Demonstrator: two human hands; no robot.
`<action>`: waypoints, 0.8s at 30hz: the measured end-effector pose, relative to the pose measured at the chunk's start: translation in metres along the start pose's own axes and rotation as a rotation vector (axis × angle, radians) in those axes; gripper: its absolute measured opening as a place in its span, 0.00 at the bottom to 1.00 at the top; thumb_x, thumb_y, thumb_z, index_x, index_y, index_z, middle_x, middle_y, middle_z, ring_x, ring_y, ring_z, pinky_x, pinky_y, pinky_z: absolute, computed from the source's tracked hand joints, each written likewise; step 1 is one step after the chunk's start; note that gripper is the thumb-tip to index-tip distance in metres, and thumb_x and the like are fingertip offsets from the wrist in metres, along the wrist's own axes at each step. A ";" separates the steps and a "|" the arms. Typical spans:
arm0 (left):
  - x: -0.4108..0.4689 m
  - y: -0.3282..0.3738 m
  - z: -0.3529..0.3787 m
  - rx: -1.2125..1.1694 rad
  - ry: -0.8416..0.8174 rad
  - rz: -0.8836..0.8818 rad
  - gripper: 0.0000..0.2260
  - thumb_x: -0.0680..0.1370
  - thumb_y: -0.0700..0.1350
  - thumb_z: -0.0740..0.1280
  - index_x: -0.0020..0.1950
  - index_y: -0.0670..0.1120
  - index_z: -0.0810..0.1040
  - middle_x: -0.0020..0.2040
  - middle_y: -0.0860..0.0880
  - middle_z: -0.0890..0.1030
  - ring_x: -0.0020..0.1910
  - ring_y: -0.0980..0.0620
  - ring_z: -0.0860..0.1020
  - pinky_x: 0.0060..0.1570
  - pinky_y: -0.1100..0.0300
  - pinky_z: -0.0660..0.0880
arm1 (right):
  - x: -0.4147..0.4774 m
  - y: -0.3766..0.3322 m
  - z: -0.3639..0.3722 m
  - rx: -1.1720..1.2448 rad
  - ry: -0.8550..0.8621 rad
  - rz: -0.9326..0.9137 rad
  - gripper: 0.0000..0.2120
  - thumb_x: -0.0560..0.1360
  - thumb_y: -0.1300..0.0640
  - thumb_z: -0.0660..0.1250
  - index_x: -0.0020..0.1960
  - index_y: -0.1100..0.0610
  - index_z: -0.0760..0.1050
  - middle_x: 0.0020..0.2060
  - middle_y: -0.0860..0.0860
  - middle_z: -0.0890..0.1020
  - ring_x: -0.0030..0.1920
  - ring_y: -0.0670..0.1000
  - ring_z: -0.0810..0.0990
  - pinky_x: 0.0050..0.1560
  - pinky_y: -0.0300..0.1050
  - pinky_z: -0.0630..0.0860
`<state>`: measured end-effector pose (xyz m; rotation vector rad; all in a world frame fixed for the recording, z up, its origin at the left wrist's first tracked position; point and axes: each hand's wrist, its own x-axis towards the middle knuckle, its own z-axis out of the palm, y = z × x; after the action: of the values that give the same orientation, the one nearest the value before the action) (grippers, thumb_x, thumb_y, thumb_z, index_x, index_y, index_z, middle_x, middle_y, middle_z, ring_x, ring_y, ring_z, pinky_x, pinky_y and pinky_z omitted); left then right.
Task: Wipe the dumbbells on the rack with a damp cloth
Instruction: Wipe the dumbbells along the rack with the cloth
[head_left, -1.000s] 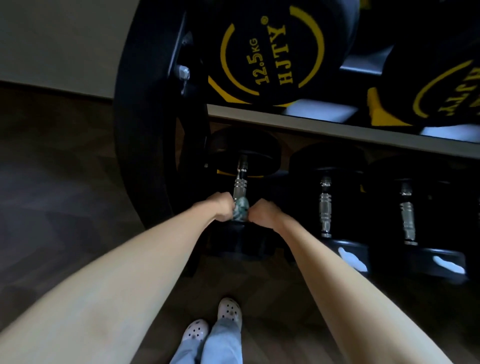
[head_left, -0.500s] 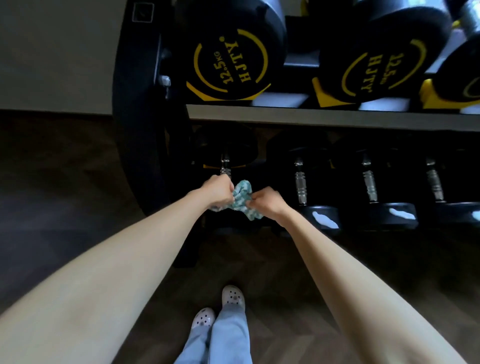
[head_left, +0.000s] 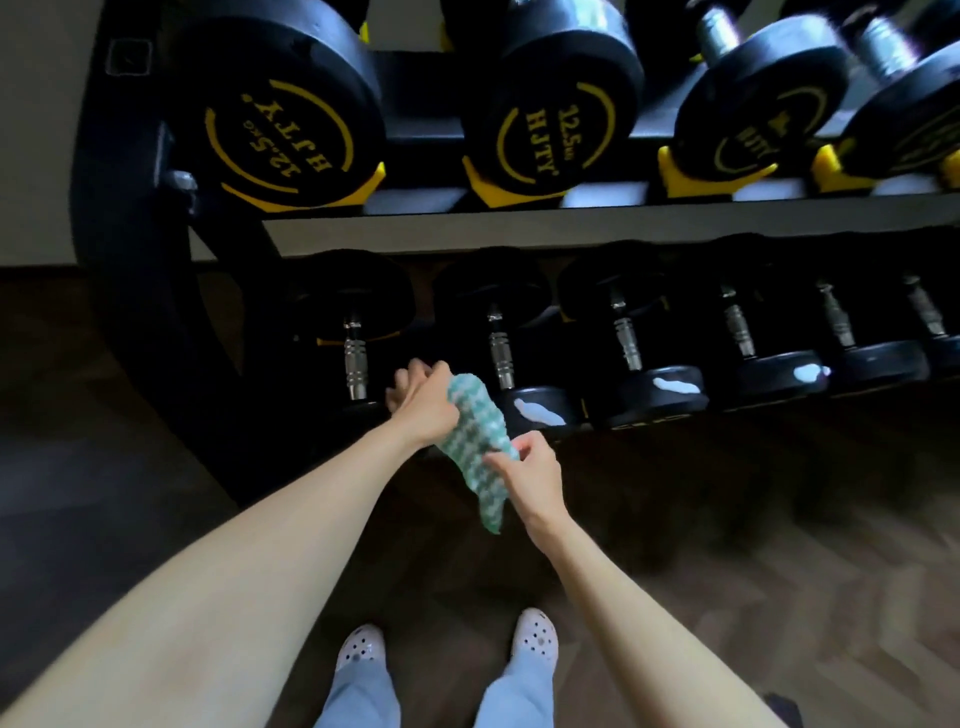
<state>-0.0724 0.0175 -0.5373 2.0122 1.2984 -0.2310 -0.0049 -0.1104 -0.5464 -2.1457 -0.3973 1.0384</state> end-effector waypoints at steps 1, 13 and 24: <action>0.001 0.005 0.011 -0.011 0.059 -0.027 0.12 0.73 0.34 0.59 0.56 0.43 0.66 0.63 0.42 0.62 0.63 0.42 0.60 0.66 0.48 0.61 | 0.004 0.009 0.000 -0.021 -0.011 0.005 0.10 0.71 0.58 0.69 0.44 0.57 0.67 0.41 0.50 0.75 0.42 0.50 0.75 0.39 0.41 0.70; 0.030 0.043 0.091 -0.598 0.262 -0.222 0.14 0.78 0.34 0.56 0.61 0.46 0.68 0.58 0.41 0.75 0.52 0.45 0.74 0.43 0.57 0.70 | 0.062 0.056 -0.020 -0.148 -0.052 -0.054 0.11 0.74 0.61 0.64 0.40 0.53 0.62 0.46 0.53 0.74 0.42 0.50 0.73 0.39 0.41 0.70; 0.032 0.064 0.113 -0.463 0.294 -0.103 0.07 0.79 0.41 0.58 0.56 0.48 0.67 0.54 0.44 0.78 0.50 0.44 0.77 0.49 0.48 0.77 | 0.080 0.065 -0.042 0.020 0.154 0.076 0.07 0.78 0.62 0.59 0.45 0.55 0.61 0.44 0.53 0.74 0.44 0.53 0.73 0.41 0.43 0.66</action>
<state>0.0223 -0.0478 -0.6048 1.6234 1.4768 0.3072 0.0762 -0.1327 -0.6192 -2.2193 -0.2337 0.9070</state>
